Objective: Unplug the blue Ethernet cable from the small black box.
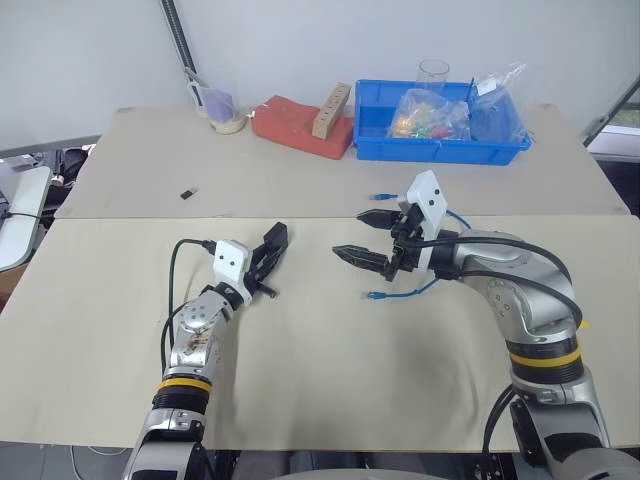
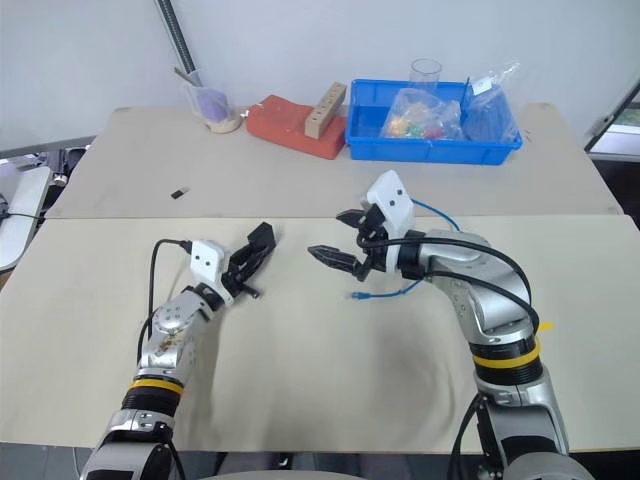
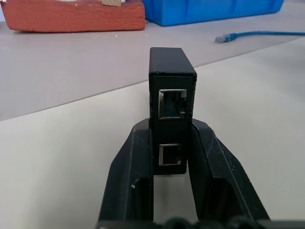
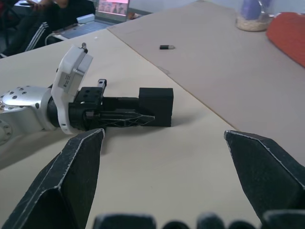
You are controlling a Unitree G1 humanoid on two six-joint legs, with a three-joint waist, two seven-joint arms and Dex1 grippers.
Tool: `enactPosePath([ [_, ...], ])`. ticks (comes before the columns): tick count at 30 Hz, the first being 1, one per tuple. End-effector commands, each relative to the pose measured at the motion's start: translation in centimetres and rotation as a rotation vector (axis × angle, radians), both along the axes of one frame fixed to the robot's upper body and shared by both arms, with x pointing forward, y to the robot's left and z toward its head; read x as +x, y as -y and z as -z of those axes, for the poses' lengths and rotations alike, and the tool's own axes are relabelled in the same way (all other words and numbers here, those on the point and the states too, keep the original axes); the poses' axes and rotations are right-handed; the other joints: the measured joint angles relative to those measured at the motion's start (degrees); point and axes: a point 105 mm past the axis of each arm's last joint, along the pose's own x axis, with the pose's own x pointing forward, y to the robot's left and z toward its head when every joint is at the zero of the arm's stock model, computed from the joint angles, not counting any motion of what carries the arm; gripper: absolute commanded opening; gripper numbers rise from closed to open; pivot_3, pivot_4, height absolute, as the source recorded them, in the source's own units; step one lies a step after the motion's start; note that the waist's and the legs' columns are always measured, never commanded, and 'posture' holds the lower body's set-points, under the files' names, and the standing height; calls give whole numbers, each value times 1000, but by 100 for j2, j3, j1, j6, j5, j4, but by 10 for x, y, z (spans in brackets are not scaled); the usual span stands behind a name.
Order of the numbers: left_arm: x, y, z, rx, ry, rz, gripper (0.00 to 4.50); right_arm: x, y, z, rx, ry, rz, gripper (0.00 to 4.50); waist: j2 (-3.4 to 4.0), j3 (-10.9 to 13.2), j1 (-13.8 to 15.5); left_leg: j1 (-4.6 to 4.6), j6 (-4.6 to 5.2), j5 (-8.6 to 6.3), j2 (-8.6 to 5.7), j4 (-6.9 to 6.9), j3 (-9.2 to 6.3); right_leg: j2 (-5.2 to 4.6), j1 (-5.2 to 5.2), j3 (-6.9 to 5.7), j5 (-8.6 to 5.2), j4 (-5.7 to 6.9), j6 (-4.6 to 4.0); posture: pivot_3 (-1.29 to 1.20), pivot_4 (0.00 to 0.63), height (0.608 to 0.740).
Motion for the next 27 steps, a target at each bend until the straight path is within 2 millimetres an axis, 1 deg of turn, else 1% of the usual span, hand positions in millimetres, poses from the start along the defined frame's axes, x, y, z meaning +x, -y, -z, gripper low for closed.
enactPosePath([
  [1,3,-3,-2,-7,11,-18,1815,-3,0,-13,13,62,-6,4500,0,0,-5,1,0,0,0,0,0,1,0,0,0,1,0,0,150,740],
  [2,2,-5,-1,-8,8,-21,2258,-3,-1,-13,12,62,-6,4500,0,0,-5,1,0,0,0,0,0,1,0,0,0,2,0,0,150,740],
  [6,-4,-16,-3,-10,-2,-23,4304,-2,-2,-13,9,68,-5,4500,0,0,-25,2,0,0,1,0,0,2,0,0,0,2,0,0,150,740],
  [7,-8,-19,-4,-8,-6,-19,4436,-1,-1,-13,8,69,-5,4500,0,0,-47,2,0,0,2,0,0,3,0,0,0,2,0,0,150,740],
  [9,-19,-26,-9,7,-17,8,4436,-1,3,-14,0,71,-9,4500,1,0,-85,4,0,0,5,-4,-1,4,0,0,0,4,0,0,150,740],
  [12,-36,-37,-24,43,-40,58,4436,0,10,-13,-24,80,-24,4500,0,0,-133,5,0,0,8,-9,-5,6,-1,-1,0,4,0,0,150,740],
  [15,-56,-50,-44,104,-70,131,4436,-1,21,-13,-53,83,-43,4500,-1,1,-146,6,0,0,10,-15,-7,6,-1,-2,0,0,0,0,150,740],
  [18,-81,-64,-66,202,-128,218,4436,-4,36,-15,-77,73,-60,4500,-2,2,-146,8,0,0,9,-22,-7,5,3,-1,0,-9,0,0,150,740],
  [20,-92,-71,-79,255,-170,252,4436,-7,44,-16,-105,74,-70,4500,0,2,-133,11,0,0,8,-31,-6,2,7,-1,0,-21,0,0,150,740],
  [21,-96,-73,-84,273,-184,264,4436,-8,47,-16,-116,77,-73,4500,0,3,-134,13,0,0,8,-33,-6,1,7,0,0,-25,0,0,150,740],
  [23,-99,-80,-99,310,-188,256,4436,-11,54,-19,-132,78,-72,4500,0,4,-133,12,0,0,10,-36,-4,3,8,0,-1,-31,0,0,150,740],
  [25,-98,-88,-114,344,-175,243,4436,-12,59,-21,-145,82,-66,4500,-1,5,-136,14,0,0,9,-41,-2,2,8,1,-1,-33,-1,0,150,740],
  [27,-95,-90,-122,361,-163,234,4436,-10,60,-23,-139,86,-51,4500,-1,5,-144,16,0,0,10,-44,-2,5,8,0,-1,-34,-1,0,150,740],
])
